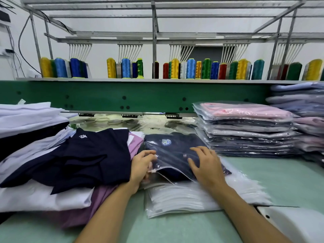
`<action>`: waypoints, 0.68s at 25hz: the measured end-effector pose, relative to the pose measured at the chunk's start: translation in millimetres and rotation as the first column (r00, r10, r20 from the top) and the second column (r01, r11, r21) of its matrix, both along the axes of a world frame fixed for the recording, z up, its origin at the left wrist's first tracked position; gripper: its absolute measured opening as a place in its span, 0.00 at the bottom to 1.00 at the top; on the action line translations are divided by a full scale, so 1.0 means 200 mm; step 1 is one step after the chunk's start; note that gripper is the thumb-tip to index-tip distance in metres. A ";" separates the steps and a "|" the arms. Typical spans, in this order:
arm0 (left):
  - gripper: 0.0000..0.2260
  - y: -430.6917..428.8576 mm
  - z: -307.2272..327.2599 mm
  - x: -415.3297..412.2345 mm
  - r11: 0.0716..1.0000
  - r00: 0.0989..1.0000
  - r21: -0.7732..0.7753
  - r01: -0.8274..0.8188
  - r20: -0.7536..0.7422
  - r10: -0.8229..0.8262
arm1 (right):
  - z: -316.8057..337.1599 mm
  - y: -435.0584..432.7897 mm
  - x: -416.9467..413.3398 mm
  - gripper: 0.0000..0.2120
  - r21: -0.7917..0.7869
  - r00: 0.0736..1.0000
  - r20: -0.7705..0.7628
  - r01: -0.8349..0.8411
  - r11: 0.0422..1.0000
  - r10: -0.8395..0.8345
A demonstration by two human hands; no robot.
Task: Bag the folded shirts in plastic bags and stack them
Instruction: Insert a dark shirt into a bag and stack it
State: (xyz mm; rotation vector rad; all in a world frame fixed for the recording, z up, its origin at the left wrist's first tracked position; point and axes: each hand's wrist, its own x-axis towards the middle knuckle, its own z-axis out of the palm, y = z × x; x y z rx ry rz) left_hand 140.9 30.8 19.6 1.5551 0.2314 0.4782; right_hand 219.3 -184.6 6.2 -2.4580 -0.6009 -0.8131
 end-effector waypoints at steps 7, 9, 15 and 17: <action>0.12 -0.03 0.04 -0.01 0.879 0.953 -0.369 0.301 0.138 -0.268 | 0.05 0.26 -0.24 0.08 -0.059 0.836 0.315 -0.455 0.889 0.449; 0.11 -0.03 0.03 -0.01 0.857 0.953 -0.417 0.303 0.146 -0.266 | 0.06 0.28 -0.23 0.05 -0.069 0.807 0.462 -0.380 0.922 0.367; 0.08 -0.05 0.04 -0.02 0.770 0.952 -0.560 0.306 0.206 -0.229 | 0.07 0.27 -0.20 0.09 -0.163 0.776 0.577 -0.196 0.967 0.254; 0.08 -0.06 0.05 -0.02 0.739 0.951 -0.602 0.303 0.239 -0.196 | 0.07 0.26 -0.20 0.08 -0.156 0.792 0.564 -0.173 0.973 0.231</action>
